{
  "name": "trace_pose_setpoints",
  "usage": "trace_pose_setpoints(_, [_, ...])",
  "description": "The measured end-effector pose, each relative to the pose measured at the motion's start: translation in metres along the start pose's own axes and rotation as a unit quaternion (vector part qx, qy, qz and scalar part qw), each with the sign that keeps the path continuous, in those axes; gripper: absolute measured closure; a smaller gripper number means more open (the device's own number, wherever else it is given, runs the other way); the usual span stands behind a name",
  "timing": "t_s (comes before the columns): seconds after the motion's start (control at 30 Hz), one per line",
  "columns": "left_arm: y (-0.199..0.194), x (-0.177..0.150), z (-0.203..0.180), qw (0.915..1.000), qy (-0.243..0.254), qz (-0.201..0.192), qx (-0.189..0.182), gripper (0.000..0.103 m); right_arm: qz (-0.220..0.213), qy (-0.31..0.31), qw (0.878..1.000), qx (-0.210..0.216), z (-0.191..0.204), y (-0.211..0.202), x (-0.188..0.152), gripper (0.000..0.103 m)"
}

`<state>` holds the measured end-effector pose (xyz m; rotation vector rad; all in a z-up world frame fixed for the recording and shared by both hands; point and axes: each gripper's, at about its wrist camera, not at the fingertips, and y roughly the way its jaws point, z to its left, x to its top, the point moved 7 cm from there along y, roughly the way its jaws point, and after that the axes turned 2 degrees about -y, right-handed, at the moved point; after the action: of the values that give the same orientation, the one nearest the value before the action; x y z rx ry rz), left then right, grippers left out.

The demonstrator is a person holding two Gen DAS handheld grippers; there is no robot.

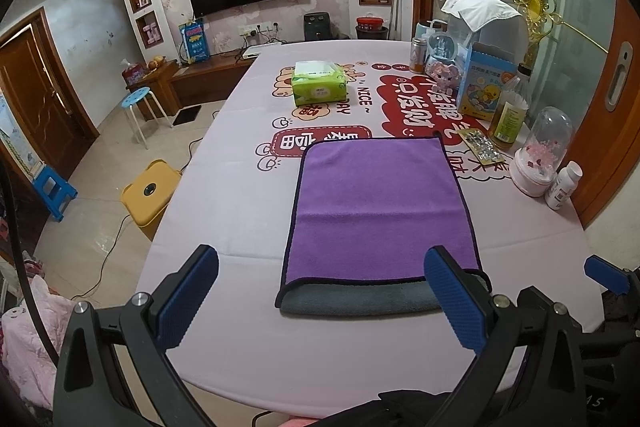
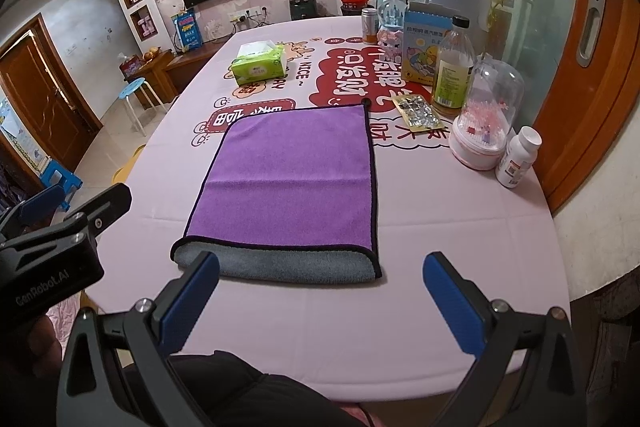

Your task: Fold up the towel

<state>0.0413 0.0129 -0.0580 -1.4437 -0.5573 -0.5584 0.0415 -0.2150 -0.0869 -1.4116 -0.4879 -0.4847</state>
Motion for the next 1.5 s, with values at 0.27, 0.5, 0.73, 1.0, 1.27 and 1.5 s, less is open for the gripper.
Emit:
trace_pose_setpoints(0.27, [-0.002, 0.002, -0.006, 1.0, -0.002, 0.005, -0.004, 0.001, 0.0, -0.007, 1.0, 0.004, -0.001, -0.003, 0.006, 0.001])
trace_pose_setpoints(0.5, [-0.003, -0.002, -0.009, 0.9999, -0.007, 0.012, -0.007, 0.001, -0.002, -0.007, 1.0, 0.014, -0.004, -0.005, 0.003, 0.001])
trace_pose_setpoints(0.73, [-0.003, -0.011, -0.009, 0.9994, -0.02, 0.025, -0.011, 0.001, -0.002, -0.013, 1.0, 0.028, -0.006, -0.007, 0.0, 0.001])
trace_pose_setpoints(1.0, [0.007, -0.01, -0.01, 0.9985, -0.019, 0.042, -0.03, 0.001, -0.016, 0.003, 0.999, 0.046, -0.015, -0.007, 0.008, 0.001])
trace_pose_setpoints(1.27, [0.024, -0.001, -0.007, 0.9975, -0.003, 0.058, -0.039, 0.001, -0.019, -0.007, 0.999, 0.043, -0.022, 0.006, 0.022, 0.001])
trace_pose_setpoints(1.5, [0.047, 0.002, 0.005, 0.9963, 0.014, 0.077, -0.036, 0.001, -0.019, -0.025, 0.999, 0.041, -0.034, 0.025, 0.028, 0.001])
